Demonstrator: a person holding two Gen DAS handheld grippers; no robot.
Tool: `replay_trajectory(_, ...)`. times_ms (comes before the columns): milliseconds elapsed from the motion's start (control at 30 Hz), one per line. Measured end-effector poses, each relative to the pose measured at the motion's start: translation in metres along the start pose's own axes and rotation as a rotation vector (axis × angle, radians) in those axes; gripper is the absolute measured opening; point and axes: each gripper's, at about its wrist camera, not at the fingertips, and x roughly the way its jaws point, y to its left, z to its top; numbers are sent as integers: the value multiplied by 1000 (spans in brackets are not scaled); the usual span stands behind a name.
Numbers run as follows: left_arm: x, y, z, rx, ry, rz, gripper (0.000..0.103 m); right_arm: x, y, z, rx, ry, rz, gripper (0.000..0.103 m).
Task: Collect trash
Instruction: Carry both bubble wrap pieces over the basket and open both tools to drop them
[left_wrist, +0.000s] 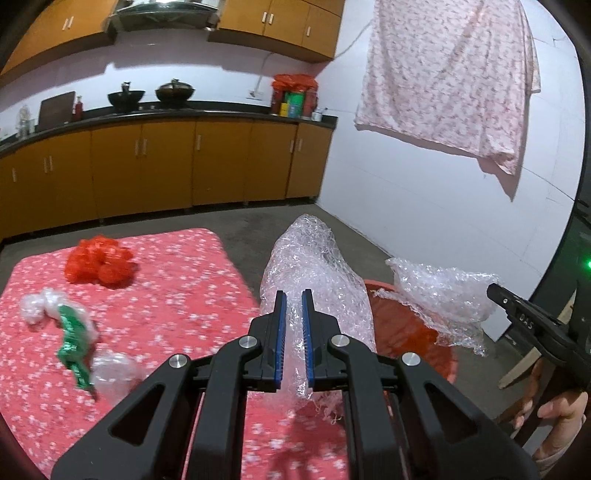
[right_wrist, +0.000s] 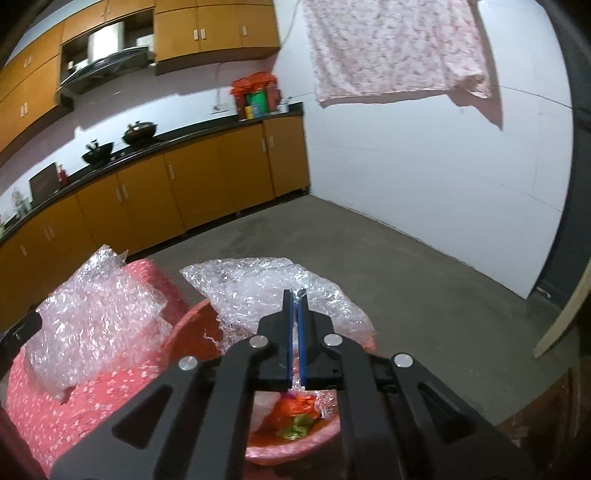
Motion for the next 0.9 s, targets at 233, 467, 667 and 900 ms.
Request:
replay_trajectory(233,16,-30,-3,36,23,-35,9,3,-17,-3,34,0,-34,4)
replay_trajectory(467,38,-44,-5,34,51,-59,9,7,-22,-1,50,-10,-35,4)
replay_trajectory(667,63,-52,-10,28,86,-68,9,21,-18,2,52,12,11,8)
replay_trajectory(900,73,-46,-24,30,116,-49,52,34,-16,-10,27,52,63,36)
